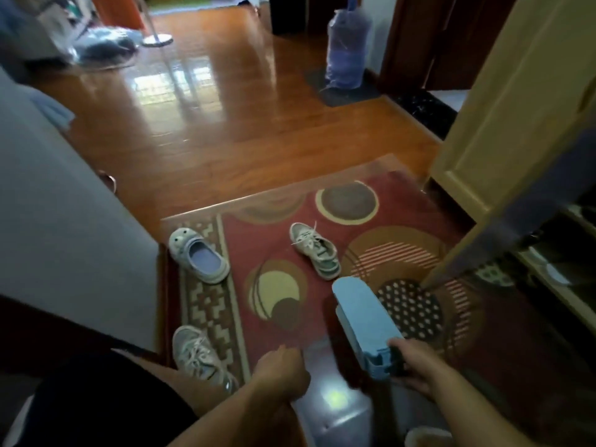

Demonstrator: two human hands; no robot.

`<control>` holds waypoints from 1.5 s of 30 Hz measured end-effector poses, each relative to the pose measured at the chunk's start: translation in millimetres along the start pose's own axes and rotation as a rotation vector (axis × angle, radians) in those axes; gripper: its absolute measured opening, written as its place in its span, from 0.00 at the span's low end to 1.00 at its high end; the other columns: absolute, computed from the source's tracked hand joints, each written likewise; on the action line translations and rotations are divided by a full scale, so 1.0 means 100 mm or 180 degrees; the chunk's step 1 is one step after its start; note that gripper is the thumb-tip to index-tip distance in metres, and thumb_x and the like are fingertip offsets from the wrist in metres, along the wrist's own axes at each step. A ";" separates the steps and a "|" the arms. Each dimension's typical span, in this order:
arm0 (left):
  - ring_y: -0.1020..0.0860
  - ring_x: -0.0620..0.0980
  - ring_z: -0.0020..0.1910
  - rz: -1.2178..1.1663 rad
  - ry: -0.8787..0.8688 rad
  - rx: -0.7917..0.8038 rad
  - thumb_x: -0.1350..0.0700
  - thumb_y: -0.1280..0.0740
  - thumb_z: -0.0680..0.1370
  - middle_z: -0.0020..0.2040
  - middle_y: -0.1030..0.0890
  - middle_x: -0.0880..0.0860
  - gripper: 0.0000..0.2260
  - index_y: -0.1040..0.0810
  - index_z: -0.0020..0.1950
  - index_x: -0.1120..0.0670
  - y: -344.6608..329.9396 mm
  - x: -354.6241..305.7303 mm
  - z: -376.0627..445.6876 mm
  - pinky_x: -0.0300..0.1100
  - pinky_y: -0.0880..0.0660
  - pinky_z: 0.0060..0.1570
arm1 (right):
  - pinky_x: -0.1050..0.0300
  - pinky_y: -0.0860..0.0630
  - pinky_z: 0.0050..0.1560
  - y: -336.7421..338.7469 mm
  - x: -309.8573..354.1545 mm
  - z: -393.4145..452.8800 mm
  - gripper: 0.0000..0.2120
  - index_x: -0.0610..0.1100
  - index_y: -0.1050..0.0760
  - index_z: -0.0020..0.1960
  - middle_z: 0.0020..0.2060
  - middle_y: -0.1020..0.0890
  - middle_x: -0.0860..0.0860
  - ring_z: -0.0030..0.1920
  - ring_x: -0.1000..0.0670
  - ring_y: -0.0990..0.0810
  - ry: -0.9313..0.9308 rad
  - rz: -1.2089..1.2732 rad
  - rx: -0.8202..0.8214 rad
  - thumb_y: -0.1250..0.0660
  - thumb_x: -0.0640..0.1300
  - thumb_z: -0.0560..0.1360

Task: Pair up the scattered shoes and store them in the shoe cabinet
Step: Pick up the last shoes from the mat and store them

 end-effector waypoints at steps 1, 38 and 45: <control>0.22 0.56 0.59 0.0028 0.0081 0.0016 0.55 0.35 0.74 0.61 0.21 0.54 0.14 0.22 0.60 0.54 -0.01 0.11 0.05 0.48 0.23 0.56 | 0.44 0.18 0.39 -0.21 -0.05 0.10 0.05 0.40 0.24 0.53 0.46 0.18 0.39 0.43 0.40 0.18 -0.0011 0.0060 0.0056 0.33 0.41 0.78; 0.19 0.59 0.53 -0.1319 0.1777 -0.1381 0.48 0.37 0.75 0.53 0.16 0.56 0.14 0.15 0.54 0.51 0.27 1.65 0.64 0.48 0.25 0.57 | 0.54 0.20 0.30 -0.80 1.05 -0.32 0.10 0.46 0.24 0.59 0.51 0.22 0.46 0.51 0.44 0.21 0.0634 -0.2644 0.0786 0.35 0.43 0.78; 0.21 0.49 0.38 -0.0748 -0.0051 -0.1410 0.67 0.37 0.69 0.38 0.20 0.49 0.12 0.19 0.39 0.52 1.67 0.33 -0.09 0.42 0.21 0.40 | 0.54 0.18 0.33 -0.78 1.69 -1.03 0.13 0.49 0.25 0.62 0.52 0.19 0.45 0.48 0.47 0.17 0.1481 -0.1965 0.1121 0.33 0.45 0.77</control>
Point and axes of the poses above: each hand's wrist, its own z-axis towards the middle knuckle, its own y-axis out of the back of the hand, x = y × z, the point moved 9 cm from there along z, towards the middle knuckle
